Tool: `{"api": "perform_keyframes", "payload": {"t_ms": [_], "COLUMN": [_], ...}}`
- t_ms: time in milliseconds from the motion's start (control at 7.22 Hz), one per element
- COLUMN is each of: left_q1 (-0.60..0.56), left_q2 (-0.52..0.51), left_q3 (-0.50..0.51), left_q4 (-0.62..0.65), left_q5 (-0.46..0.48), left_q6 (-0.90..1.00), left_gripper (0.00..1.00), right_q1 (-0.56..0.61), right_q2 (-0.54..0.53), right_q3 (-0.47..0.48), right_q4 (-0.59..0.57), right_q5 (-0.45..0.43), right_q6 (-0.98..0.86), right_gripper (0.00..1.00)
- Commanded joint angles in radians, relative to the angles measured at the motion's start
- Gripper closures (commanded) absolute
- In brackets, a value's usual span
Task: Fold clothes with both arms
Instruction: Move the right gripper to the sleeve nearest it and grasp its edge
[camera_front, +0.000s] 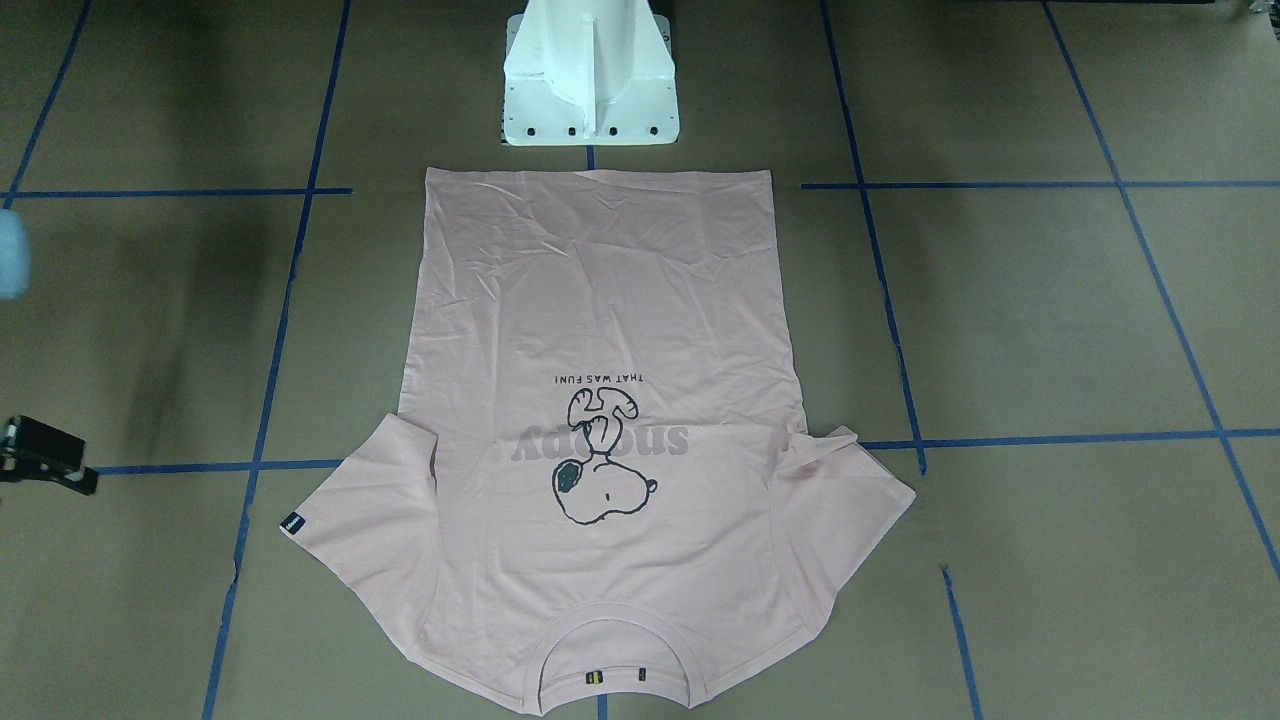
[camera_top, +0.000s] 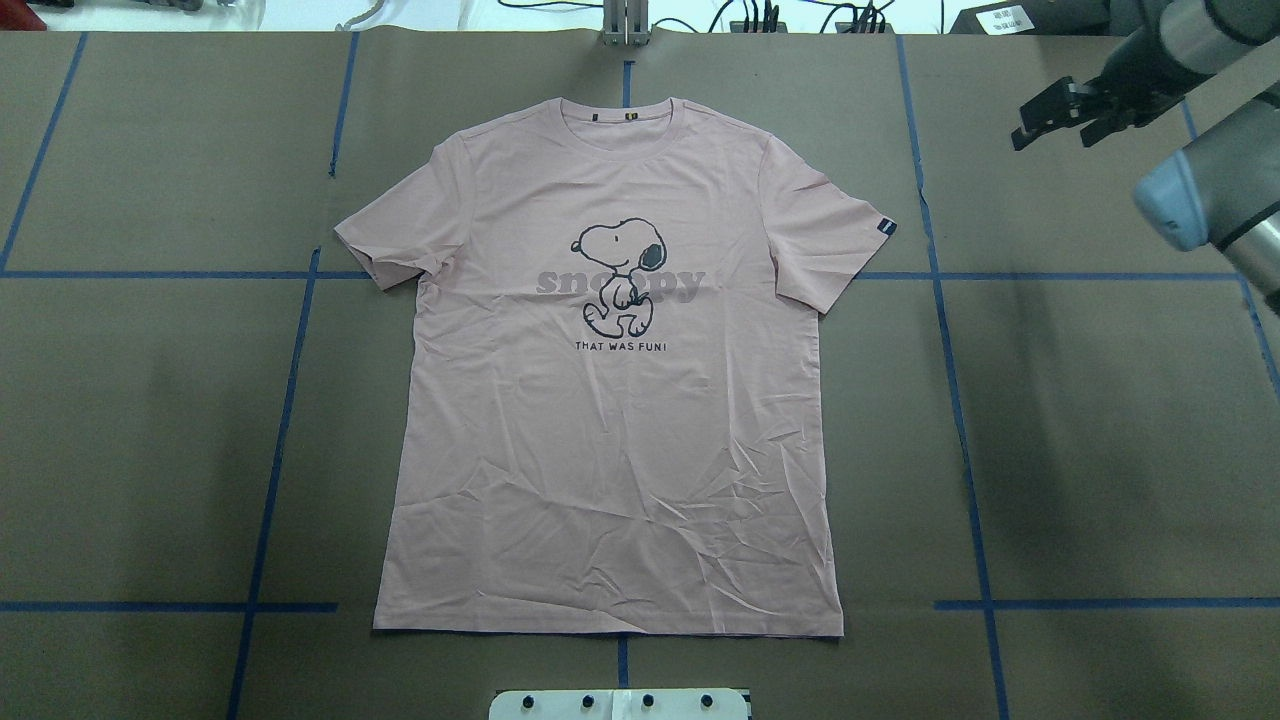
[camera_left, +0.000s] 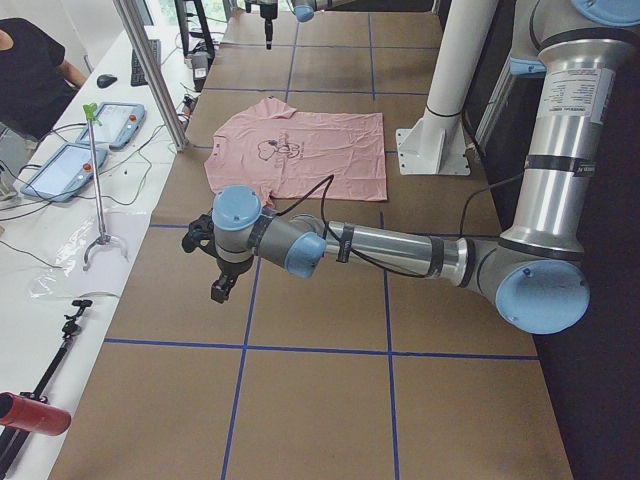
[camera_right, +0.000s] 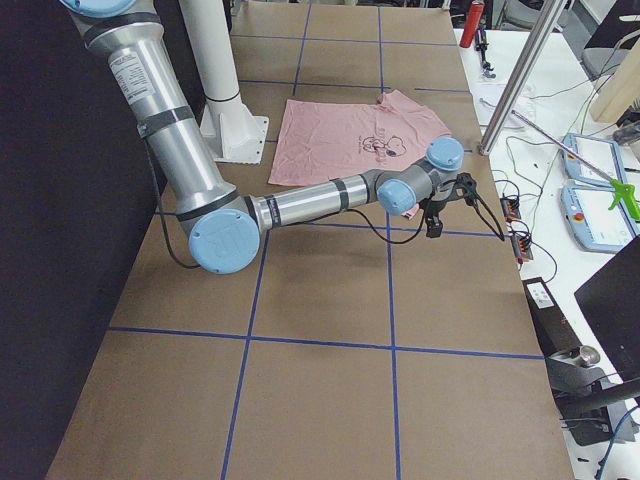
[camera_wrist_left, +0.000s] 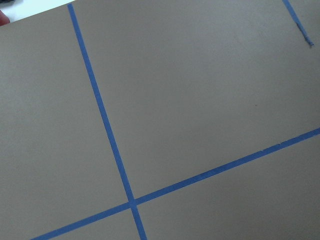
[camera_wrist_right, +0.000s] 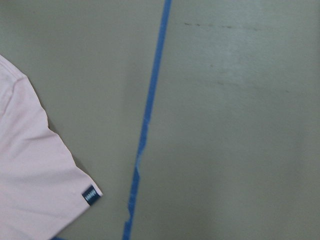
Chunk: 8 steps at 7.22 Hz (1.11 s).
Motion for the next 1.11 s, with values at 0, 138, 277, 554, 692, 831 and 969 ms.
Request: {"api": "perform_keyframes", "payload": {"t_ms": [0, 138, 277, 554, 692, 831, 969], "left_q1": [0.028, 0.028, 0.028, 0.028, 0.028, 0.028, 0.028], "left_q2": [-0.014, -0.017, -0.017, -0.023, -0.025, -0.025, -0.025], "left_q3": [0.0, 0.001, -0.005, -0.006, -0.006, -0.006, -0.006], "left_q4": [-0.019, -0.022, -0.022, -0.022, -0.022, -0.022, -0.022], "left_q5": [0.003, 0.003, 0.001, -0.002, -0.002, -0.005, -0.005], "left_q6": [-0.084, -0.096, -0.101, -0.115, -0.115, -0.113, -0.113], "left_gripper": [0.0, 0.0, 0.0, 0.0, 0.0, 0.0, 0.0], "right_q1": [-0.154, -0.185, -0.222, -0.251, -0.253, -0.262, -0.265], "right_q2": [0.069, 0.072, 0.098, 0.105, 0.103, 0.101, 0.101], "right_q3": [-0.078, -0.095, -0.124, -0.155, -0.155, -0.156, -0.164], "right_q4": [0.141, 0.143, 0.143, 0.143, 0.14, 0.137, 0.137], "right_q5": [-0.178, -0.183, -0.206, -0.232, -0.232, -0.234, -0.235], "right_q6": [0.202, 0.204, 0.202, 0.199, 0.195, 0.193, 0.193], "right_gripper": [0.0, 0.0, 0.0, 0.0, 0.01, 0.01, 0.02]}}
